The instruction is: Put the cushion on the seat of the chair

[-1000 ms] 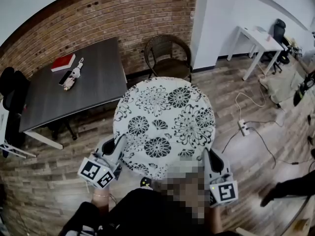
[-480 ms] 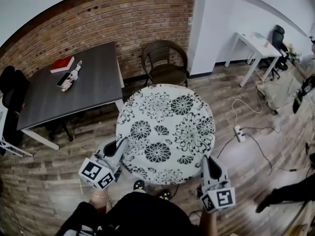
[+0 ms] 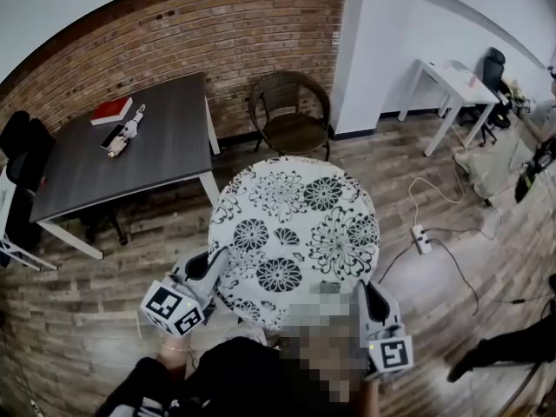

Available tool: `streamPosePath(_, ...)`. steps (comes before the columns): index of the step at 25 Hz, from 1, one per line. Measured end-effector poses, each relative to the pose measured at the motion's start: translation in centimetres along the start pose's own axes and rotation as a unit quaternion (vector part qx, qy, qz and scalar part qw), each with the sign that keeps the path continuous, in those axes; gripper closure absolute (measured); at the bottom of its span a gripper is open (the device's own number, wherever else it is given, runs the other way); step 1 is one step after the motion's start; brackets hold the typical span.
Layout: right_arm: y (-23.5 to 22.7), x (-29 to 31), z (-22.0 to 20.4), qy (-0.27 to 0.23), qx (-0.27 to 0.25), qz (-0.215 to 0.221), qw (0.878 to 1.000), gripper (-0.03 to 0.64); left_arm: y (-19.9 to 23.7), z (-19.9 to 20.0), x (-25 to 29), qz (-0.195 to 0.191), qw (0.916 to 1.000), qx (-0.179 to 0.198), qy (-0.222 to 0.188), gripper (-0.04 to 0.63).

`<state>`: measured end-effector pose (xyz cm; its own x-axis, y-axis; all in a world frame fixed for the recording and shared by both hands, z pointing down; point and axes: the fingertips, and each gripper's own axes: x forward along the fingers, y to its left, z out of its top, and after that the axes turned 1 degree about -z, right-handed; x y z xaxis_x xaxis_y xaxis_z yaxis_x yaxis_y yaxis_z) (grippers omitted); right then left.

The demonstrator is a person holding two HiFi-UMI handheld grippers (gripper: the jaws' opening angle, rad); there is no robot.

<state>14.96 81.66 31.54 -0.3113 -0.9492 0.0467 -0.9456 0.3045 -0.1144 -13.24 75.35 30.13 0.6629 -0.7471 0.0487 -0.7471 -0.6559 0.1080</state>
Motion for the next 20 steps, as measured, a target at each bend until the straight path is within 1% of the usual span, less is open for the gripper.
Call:
streamPosePath(4, -0.2, -0.1, -0.1, 0.0, 0.001, -0.003, 1.0, 0.597, 0.3, -0.1, 0.3, 0.002, 1.0, -0.004, 0.0, 0.581)
streamPosePath(8, -1.0, 0.4, 0.4, -0.001, -0.001, -0.01, 1.0, 0.597, 0.5, 0.1, 2.0, -0.009, 0.9999, -0.01, -0.005, 0.581)
streamPosePath(12, -2.6, 1.0, 0.8, -0.006, -0.011, -0.032, 0.999, 0.597, 1.2, -0.1, 4.7, -0.03, 0.9994, -0.015, -0.008, 0.581)
streamPosePath(15, -4.0, 1.8, 1.1, -0.011, -0.013, -0.049, 0.999, 0.597, 1.8, 0.3, 7.1, -0.047, 0.9986, -0.018, -0.018, 0.581)
streamPosePath(18, -5.0, 3.5, 2.1, -0.015, -0.018, -0.058, 0.998, 0.597, 2.7, 1.2, 9.6, -0.056, 0.9979, -0.013, -0.028, 0.581)
streamPosePath(20, -5.6, 4.8, 2.6, -0.016, -0.02, -0.061, 0.998, 0.597, 3.6, 1.4, 11.2, -0.059, 0.9977, -0.017, -0.028, 0.581)
